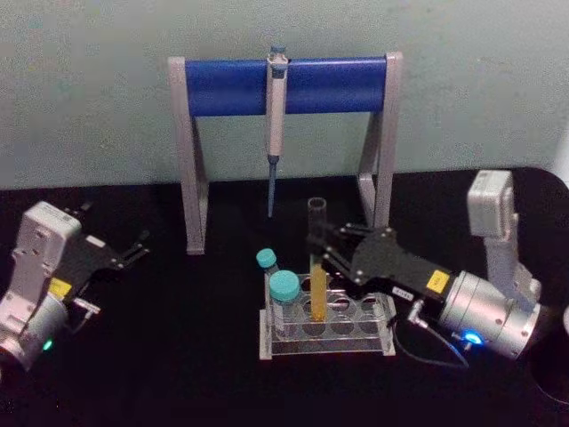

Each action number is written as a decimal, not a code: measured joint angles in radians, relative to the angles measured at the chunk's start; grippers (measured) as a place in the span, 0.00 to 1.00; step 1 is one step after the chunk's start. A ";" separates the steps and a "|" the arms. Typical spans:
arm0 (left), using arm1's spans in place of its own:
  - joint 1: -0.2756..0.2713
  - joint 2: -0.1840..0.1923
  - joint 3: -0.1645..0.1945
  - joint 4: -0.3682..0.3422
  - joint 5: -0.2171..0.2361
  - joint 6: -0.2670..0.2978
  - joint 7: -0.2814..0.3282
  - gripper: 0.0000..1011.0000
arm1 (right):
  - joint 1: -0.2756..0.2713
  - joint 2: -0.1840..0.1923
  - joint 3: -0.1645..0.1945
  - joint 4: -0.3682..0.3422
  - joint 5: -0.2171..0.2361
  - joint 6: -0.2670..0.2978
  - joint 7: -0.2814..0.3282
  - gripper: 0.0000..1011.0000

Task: Pick up the test tube from the test tube rack, shake it, then place it back into the test tube rack.

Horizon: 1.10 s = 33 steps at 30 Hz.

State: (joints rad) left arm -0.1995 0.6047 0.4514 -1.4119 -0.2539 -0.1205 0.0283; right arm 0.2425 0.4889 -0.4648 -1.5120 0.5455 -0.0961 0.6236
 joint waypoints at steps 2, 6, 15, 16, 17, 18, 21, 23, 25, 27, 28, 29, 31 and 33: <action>0.000 0.000 0.000 0.000 0.000 0.000 0.000 0.99 | -0.007 0.003 0.012 -0.019 0.013 -0.005 -0.001 0.22; 0.000 0.000 0.000 0.000 0.000 0.000 0.000 0.99 | -0.012 0.007 0.029 -0.047 0.033 -0.010 -0.005 0.22; 0.000 0.000 0.000 0.000 0.000 0.000 0.000 0.99 | 0.023 -0.021 0.062 -0.051 0.021 -0.004 -0.087 0.22; 0.000 0.000 0.000 0.000 0.000 0.000 0.000 0.99 | 0.028 -0.025 0.065 -0.047 0.017 -0.003 -0.096 0.22; 0.000 0.000 0.000 0.000 0.000 0.000 0.000 0.99 | 0.032 -0.029 0.066 -0.044 0.014 -0.002 -0.102 0.22; 0.000 0.000 0.000 0.000 0.000 0.000 0.000 0.99 | 0.036 -0.034 0.068 -0.039 0.010 -0.002 -0.110 0.22; 0.000 0.000 0.000 0.000 0.000 0.000 0.000 0.99 | 0.056 -0.056 0.075 -0.020 -0.011 0.009 -0.144 0.22; 0.000 0.000 0.000 0.000 0.000 0.000 0.000 0.99 | 0.061 -0.064 0.077 -0.014 -0.017 0.015 -0.154 0.22; 0.000 0.000 0.000 0.000 0.000 0.000 0.000 0.99 | 0.064 -0.070 0.079 -0.010 -0.022 0.019 -0.161 0.22; 0.000 0.000 0.000 0.000 0.000 0.000 0.000 0.99 | 0.068 -0.076 0.081 -0.007 -0.027 0.022 -0.166 0.22; 0.000 0.000 0.000 0.000 0.000 0.000 0.000 0.99 | 0.069 -0.080 0.081 -0.005 -0.031 0.025 -0.168 0.22; 0.000 0.000 0.000 0.000 0.000 0.000 0.000 0.99 | 0.072 -0.084 0.082 -0.002 -0.035 0.028 -0.169 0.22; 0.000 0.000 0.000 0.000 0.000 0.000 0.000 0.99 | 0.075 -0.087 0.082 0.000 -0.038 0.031 -0.169 0.22; 0.000 0.000 0.000 0.000 0.000 0.000 0.000 0.99 | 0.078 -0.090 0.082 0.002 -0.044 0.034 -0.167 0.22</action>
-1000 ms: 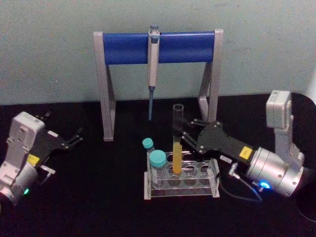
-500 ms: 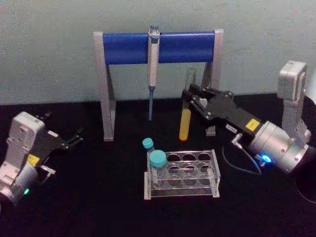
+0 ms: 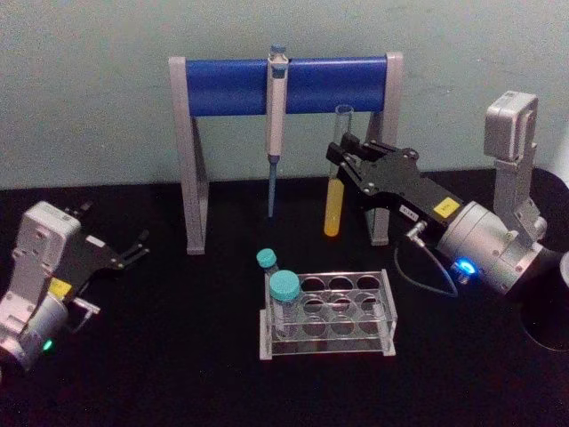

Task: Pick up the test tube from the test tube rack, shake it, then place it back into the test tube rack.

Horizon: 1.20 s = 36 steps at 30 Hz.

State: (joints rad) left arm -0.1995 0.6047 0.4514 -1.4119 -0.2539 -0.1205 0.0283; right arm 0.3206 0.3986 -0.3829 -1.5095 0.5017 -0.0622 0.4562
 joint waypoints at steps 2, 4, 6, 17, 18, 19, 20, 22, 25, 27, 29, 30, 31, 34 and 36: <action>0.000 0.000 0.000 0.000 0.000 0.000 0.000 0.99 | 0.001 -0.002 0.000 0.001 -0.003 0.003 0.001 0.22; 0.000 0.000 0.000 0.000 0.000 0.000 0.000 0.99 | 0.001 -0.003 0.000 0.001 -0.005 0.004 0.001 0.22; 0.000 0.000 0.000 0.000 0.000 0.000 0.000 0.99 | -0.001 -0.001 0.004 -0.002 -0.007 0.007 0.001 0.22; 0.000 0.000 0.000 0.000 0.000 0.000 0.000 0.99 | -0.088 0.065 0.052 -0.098 0.003 0.009 0.008 0.22; 0.000 0.000 0.000 0.000 0.000 0.000 0.000 0.99 | -0.098 0.071 0.055 -0.109 0.007 0.009 0.010 0.22; 0.000 0.000 0.000 0.000 0.000 0.000 0.000 0.99 | -0.116 0.080 0.058 -0.125 0.012 0.010 0.015 0.22; 0.000 0.000 0.000 0.000 0.000 0.000 0.000 0.99 | -0.125 0.085 0.060 -0.135 0.015 0.011 0.017 0.22; 0.000 0.000 0.000 0.000 0.000 0.000 0.000 0.99 | -0.149 0.095 0.059 -0.157 0.024 0.012 0.028 0.22; 0.000 0.000 0.000 0.000 0.000 0.000 0.000 0.99 | -0.165 0.100 0.049 -0.175 0.035 0.012 0.046 0.22; 0.000 0.000 0.000 0.000 0.000 0.000 0.000 0.99 | -0.167 0.099 0.041 -0.178 0.039 0.012 0.054 0.22; 0.000 0.000 0.000 0.000 0.000 0.000 0.000 0.99 | -0.162 0.093 0.026 -0.178 0.042 0.011 0.062 0.22; 0.000 0.000 0.000 0.000 0.000 0.000 0.000 0.99 | -0.153 0.086 0.016 -0.173 0.043 0.011 0.065 0.22; 0.000 0.000 0.000 0.000 0.000 0.000 0.000 0.99 | -0.153 0.086 0.016 -0.173 0.043 0.011 0.065 0.22; 0.000 0.000 0.000 0.000 0.000 0.000 0.000 0.99 | -0.129 0.071 -0.001 -0.154 0.041 0.012 0.067 0.22; 0.000 0.000 0.000 0.000 0.000 0.000 0.000 0.99 | -0.106 0.057 -0.012 -0.136 0.040 0.011 0.066 0.22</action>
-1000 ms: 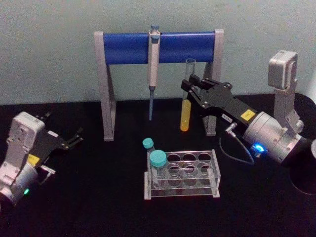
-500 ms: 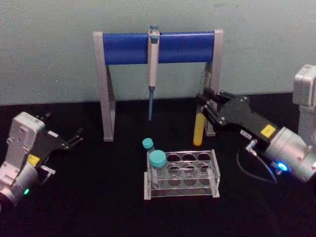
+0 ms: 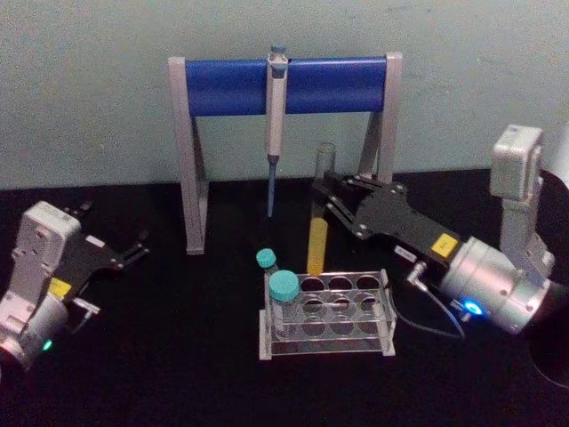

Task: Pick up the test tube from the test tube rack, shake it, then place it back into the test tube rack.

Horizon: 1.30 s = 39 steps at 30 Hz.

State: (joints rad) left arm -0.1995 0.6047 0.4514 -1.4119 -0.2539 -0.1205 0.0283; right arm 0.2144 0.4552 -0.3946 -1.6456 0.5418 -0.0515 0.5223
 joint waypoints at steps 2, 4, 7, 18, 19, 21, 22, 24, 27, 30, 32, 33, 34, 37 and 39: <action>0.000 0.000 0.000 0.000 0.000 0.000 0.000 0.99 | 0.023 -0.013 -0.008 0.020 -0.005 -0.001 -0.004 0.22; 0.000 0.000 0.000 0.000 0.000 0.000 0.000 0.99 | 0.039 -0.022 -0.012 0.033 -0.011 -0.003 -0.008 0.22; 0.000 0.000 0.000 0.000 0.000 0.000 0.000 0.99 | 0.068 -0.036 -0.016 0.061 -0.022 -0.004 -0.018 0.22; 0.000 0.000 0.000 0.000 0.000 0.000 0.000 0.99 | 0.098 -0.050 0.008 0.106 -0.048 0.002 -0.065 0.22; 0.000 0.000 0.000 0.000 0.000 0.000 0.000 0.99 | 0.098 -0.050 0.008 0.106 -0.048 0.002 -0.065 0.22; 0.000 0.000 0.000 0.000 0.000 0.000 0.000 0.99 | 0.097 -0.050 0.011 0.108 -0.050 0.004 -0.066 0.22; 0.000 0.000 0.000 0.000 0.000 0.000 0.000 0.99 | 0.097 -0.050 0.011 0.109 -0.051 0.005 -0.065 0.22; 0.000 0.000 0.000 0.000 0.000 0.000 0.000 0.99 | 0.096 -0.050 0.013 0.110 -0.052 0.006 -0.065 0.22; 0.000 0.000 0.000 0.000 0.000 0.000 0.000 0.99 | 0.093 -0.047 0.017 0.107 -0.053 0.007 -0.065 0.22; 0.000 0.000 0.000 0.000 0.000 0.000 0.000 0.99 | 0.080 -0.036 0.027 0.094 -0.054 0.009 -0.066 0.22; 0.000 0.000 0.000 0.000 0.000 0.000 0.000 0.99 | 0.063 -0.023 0.036 0.077 -0.053 0.010 -0.067 0.22; 0.000 0.000 0.000 0.000 0.000 0.000 0.000 0.99 | 0.056 -0.018 0.040 0.069 -0.053 0.010 -0.067 0.22; 0.000 0.000 0.000 0.000 0.000 0.000 0.000 0.99 | 0.046 -0.011 0.044 0.060 -0.052 0.010 -0.067 0.22; 0.000 0.000 0.000 0.000 0.000 0.000 0.000 0.99 | 0.000 0.019 0.060 0.014 -0.045 0.010 -0.065 0.22; 0.000 0.000 0.000 0.000 0.000 0.000 0.000 0.99 | -0.021 0.029 0.066 -0.008 -0.039 0.010 -0.062 0.22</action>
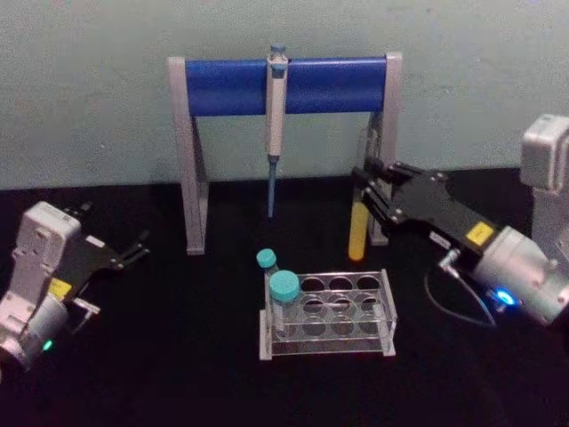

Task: Pick up the test tube from the test tube rack, shake it, then place it back into the test tube rack.

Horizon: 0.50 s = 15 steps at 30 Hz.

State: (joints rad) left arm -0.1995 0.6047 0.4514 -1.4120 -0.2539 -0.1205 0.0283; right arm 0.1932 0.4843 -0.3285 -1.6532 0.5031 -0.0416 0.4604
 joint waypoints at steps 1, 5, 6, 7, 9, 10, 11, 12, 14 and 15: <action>0.000 0.000 0.000 0.000 0.000 0.000 0.000 0.99 | -0.010 0.005 0.002 -0.010 0.003 0.000 0.003 0.22; 0.000 0.000 0.000 0.000 0.000 0.000 0.000 0.99 | -0.043 0.020 0.001 -0.046 0.016 -0.002 0.022 0.22; 0.000 0.000 0.000 0.000 0.000 0.000 0.000 0.99 | -0.047 0.021 -0.007 -0.053 0.019 -0.004 0.031 0.22; 0.000 0.000 0.000 0.000 0.000 0.000 0.000 0.99 | -0.047 0.020 -0.011 -0.055 0.020 -0.004 0.035 0.22; 0.000 0.000 0.000 0.000 0.000 0.000 0.000 0.99 | -0.040 0.013 -0.027 -0.056 0.020 -0.004 0.045 0.22; 0.000 0.000 0.000 0.000 0.000 0.000 0.000 0.99 | -0.035 0.010 -0.032 -0.054 0.020 -0.004 0.047 0.22; 0.000 0.000 0.000 0.000 0.000 0.000 0.000 0.99 | -0.023 0.002 -0.044 -0.047 0.020 -0.003 0.050 0.22; 0.000 0.000 0.000 0.000 0.000 0.000 0.000 0.99 | -0.023 0.002 -0.044 -0.047 0.020 -0.003 0.050 0.22; 0.000 0.000 0.000 0.000 0.000 0.000 0.000 0.99 | -0.001 -0.012 -0.058 -0.031 0.018 0.000 0.050 0.22; 0.000 0.000 0.000 0.000 0.000 0.000 0.000 0.99 | 0.014 -0.022 -0.067 -0.018 0.015 0.001 0.049 0.22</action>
State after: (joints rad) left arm -0.1995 0.6047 0.4514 -1.4120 -0.2539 -0.1205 0.0283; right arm 0.2067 0.4620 -0.3951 -1.6715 0.5179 -0.0410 0.5098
